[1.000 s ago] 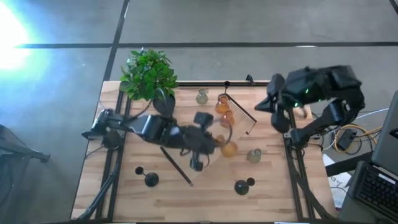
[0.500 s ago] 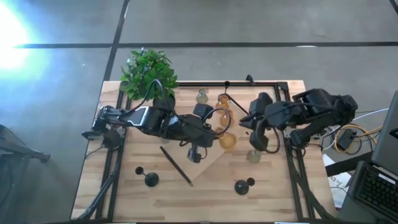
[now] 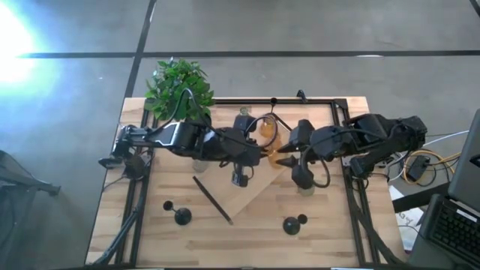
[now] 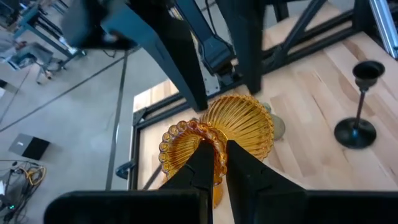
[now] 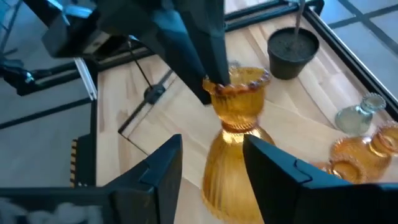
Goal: Pick & Place candle stick holders
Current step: Put the yellow glass candle holder on the shelf
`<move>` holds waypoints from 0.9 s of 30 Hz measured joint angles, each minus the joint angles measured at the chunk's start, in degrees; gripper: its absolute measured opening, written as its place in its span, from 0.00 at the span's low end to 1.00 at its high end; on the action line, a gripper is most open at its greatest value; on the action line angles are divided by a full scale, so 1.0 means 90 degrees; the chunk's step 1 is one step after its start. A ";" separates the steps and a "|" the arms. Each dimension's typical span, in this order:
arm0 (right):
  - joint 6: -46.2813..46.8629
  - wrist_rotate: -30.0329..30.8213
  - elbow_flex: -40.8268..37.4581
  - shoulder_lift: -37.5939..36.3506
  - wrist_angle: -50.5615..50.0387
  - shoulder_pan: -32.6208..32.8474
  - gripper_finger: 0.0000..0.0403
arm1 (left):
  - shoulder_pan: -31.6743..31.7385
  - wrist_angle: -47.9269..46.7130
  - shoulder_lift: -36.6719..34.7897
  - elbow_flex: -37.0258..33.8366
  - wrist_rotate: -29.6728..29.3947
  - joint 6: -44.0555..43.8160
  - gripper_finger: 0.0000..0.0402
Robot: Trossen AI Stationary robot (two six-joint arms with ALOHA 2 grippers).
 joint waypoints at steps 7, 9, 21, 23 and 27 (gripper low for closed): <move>-0.0277 0.0055 -0.0190 0.0036 0.0163 0.0002 0.45 | 0.0005 0.0080 0.0000 -0.0005 0.0138 0.0003 0.06; -0.0306 0.0147 -0.0196 0.0034 0.0186 0.0002 0.45 | 0.0005 0.0082 0.0000 -0.0005 0.0135 -0.0003 0.06; -0.0416 0.0423 -0.0076 0.0118 0.0165 -0.0024 0.46 | -0.0002 0.0177 -0.0002 -0.0002 0.0494 -0.0053 0.06; -0.0439 0.0419 -0.0087 0.0197 0.0162 -0.0017 0.46 | -0.0005 0.0355 -0.0002 -0.0002 0.0584 -0.0065 0.06; -0.0584 0.0406 -0.0070 0.0337 0.0107 -0.0020 0.46 | -0.0007 0.0310 -0.0002 0.0000 0.0518 -0.0027 0.06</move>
